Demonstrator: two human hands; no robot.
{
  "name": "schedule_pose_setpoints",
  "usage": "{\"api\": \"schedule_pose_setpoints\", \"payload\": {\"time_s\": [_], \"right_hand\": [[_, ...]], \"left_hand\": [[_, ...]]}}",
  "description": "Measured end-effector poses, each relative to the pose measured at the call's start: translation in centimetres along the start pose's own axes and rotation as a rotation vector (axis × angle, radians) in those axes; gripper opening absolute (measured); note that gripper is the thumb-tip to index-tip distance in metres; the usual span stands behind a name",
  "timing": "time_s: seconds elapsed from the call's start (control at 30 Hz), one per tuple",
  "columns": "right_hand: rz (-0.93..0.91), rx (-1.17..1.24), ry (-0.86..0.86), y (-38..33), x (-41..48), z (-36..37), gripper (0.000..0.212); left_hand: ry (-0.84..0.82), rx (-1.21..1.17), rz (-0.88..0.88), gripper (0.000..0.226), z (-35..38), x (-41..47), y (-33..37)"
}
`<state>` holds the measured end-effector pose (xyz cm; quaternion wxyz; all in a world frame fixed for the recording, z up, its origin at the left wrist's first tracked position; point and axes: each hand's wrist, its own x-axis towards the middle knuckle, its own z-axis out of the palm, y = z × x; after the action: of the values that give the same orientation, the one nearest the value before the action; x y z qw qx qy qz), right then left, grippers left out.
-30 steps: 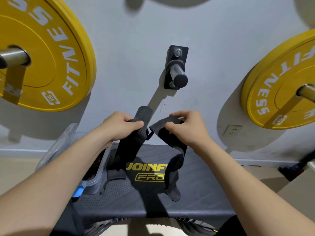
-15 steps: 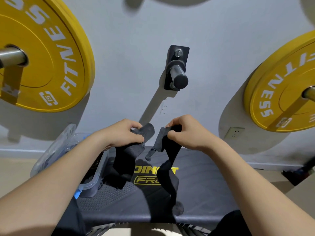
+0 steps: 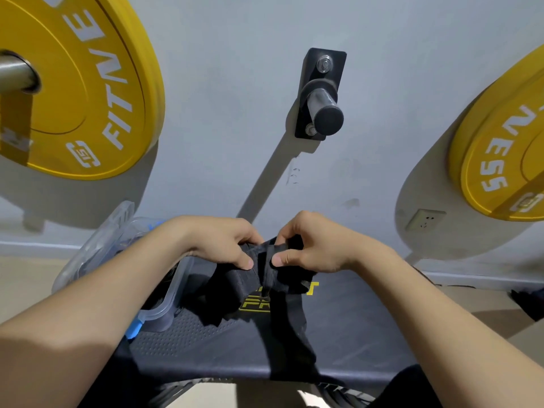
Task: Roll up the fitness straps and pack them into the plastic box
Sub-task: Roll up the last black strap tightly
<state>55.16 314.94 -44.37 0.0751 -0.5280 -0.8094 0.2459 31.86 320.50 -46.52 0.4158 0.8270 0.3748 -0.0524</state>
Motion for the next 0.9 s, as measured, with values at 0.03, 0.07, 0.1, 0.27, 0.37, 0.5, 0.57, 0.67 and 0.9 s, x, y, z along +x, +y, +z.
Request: {"api": "schedule_pose_setpoints", "payload": {"time_s": [0.03,0.07,0.1,0.27,0.37,0.5,0.57,0.67,0.9], "right_hand": [[-0.013,-0.05,0.0,-0.2,0.1,0.2,0.012],[-0.026,-0.101,0.005,-0.2,0.4,0.5,0.02],[-0.034,-0.139,0.016,-0.3,0.5,0.6,0.025],[-0.047,-0.073,-0.07,-0.2,1.0,1.2,0.014],[-0.041,-0.075,0.001,0.1,1.5,2.0,0.02],[0.035,-0.153,0.037,0.2,1.9,2.1,0.029],[0.045,-0.185,0.037,0.1,2.0,2.4,0.026],[0.055,-0.216,0.073,-0.4,2.3,2.8,0.022],[0.088,-0.17,0.07,-0.1,2.7,2.4,0.03]], "left_hand": [[0.015,0.033,-0.02,0.04,0.1,0.2,-0.1],[0.047,0.078,-0.04,0.041,0.1,0.4,-0.1],[0.096,0.125,-0.055,0.037,0.1,0.5,-0.1],[0.223,0.235,-0.009,0.014,-0.1,1.4,0.0],[0.136,0.262,0.0,0.013,0.0,1.5,0.2],[-0.007,0.245,-0.028,0.011,-0.1,1.7,0.8],[-0.057,0.208,-0.026,0.016,-0.2,1.4,1.2],[-0.057,0.169,-0.038,0.032,-0.2,1.1,1.8],[-0.033,0.007,0.019,0.024,-0.6,0.9,0.6]]}}
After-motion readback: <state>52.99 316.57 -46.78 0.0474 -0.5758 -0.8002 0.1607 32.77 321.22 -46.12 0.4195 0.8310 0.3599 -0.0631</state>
